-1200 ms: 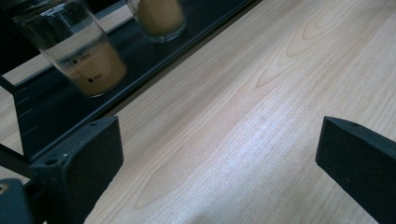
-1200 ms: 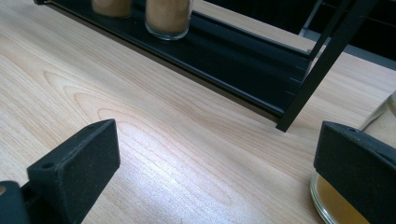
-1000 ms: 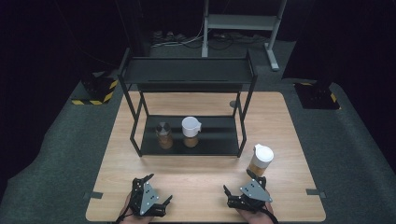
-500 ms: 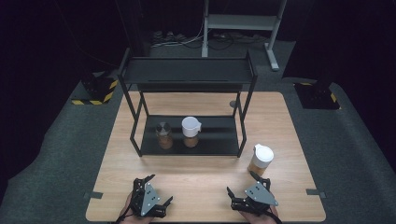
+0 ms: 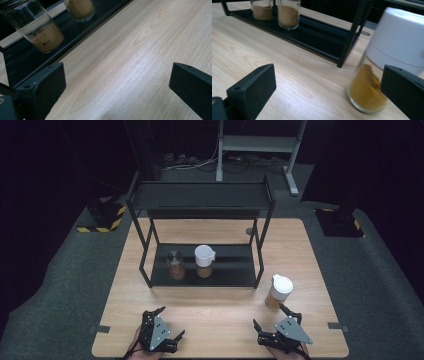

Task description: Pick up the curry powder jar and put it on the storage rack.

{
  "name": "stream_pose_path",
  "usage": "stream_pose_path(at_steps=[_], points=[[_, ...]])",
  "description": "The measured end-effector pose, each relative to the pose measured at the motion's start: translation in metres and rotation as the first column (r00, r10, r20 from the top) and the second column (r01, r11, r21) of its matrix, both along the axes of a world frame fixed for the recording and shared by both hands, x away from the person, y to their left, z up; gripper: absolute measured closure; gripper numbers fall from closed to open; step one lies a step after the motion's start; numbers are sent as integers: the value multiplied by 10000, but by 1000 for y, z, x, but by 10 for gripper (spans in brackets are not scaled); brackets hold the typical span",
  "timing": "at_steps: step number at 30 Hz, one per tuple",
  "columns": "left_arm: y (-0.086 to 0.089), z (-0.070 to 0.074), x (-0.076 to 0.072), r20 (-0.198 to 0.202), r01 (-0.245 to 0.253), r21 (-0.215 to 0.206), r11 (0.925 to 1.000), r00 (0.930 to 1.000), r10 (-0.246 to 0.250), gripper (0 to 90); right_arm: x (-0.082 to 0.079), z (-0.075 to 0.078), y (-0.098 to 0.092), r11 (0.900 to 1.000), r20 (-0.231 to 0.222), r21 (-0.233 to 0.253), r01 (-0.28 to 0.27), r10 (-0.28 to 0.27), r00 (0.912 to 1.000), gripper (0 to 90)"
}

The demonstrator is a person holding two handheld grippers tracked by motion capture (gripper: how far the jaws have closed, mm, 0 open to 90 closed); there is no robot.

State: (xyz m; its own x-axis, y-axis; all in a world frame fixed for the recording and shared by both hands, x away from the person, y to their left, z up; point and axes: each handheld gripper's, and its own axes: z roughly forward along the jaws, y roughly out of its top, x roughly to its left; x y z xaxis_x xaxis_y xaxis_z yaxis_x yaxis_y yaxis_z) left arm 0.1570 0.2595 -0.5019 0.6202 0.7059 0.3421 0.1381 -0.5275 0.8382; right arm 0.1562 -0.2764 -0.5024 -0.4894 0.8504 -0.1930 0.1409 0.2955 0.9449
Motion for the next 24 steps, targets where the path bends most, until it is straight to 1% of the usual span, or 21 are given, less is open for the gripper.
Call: stream_pose_path(at_steps=[3, 12, 14, 20, 24], points=[[0, 0, 0, -4, 9, -2, 10000, 10000, -9, 13, -1, 1, -3, 10000, 21, 34, 85, -85, 10000, 0], [0, 0, 0, -11, 31, -7, 10000, 10000, -31, 13, -2, 3, -15, 9984, 104, 362, 444, -448, 9989, 0], [0, 0, 0, -10, 35, -5, 10000, 10000, -35, 13, -2, 3, -18, 9971, 137, 517, 560, -568, 9983, 0], [0, 0, 0, -11, 26, -8, 10000, 10000, -26, 13, 0, 4, -24, 9956, 199, 702, 620, -636, 9978, 0], [0, 0, 0, -19, 13, -32, 10000, 10000, -13, 14, 3, 4, -24, 9946, 251, 770, 689, -710, 9972, 0]])
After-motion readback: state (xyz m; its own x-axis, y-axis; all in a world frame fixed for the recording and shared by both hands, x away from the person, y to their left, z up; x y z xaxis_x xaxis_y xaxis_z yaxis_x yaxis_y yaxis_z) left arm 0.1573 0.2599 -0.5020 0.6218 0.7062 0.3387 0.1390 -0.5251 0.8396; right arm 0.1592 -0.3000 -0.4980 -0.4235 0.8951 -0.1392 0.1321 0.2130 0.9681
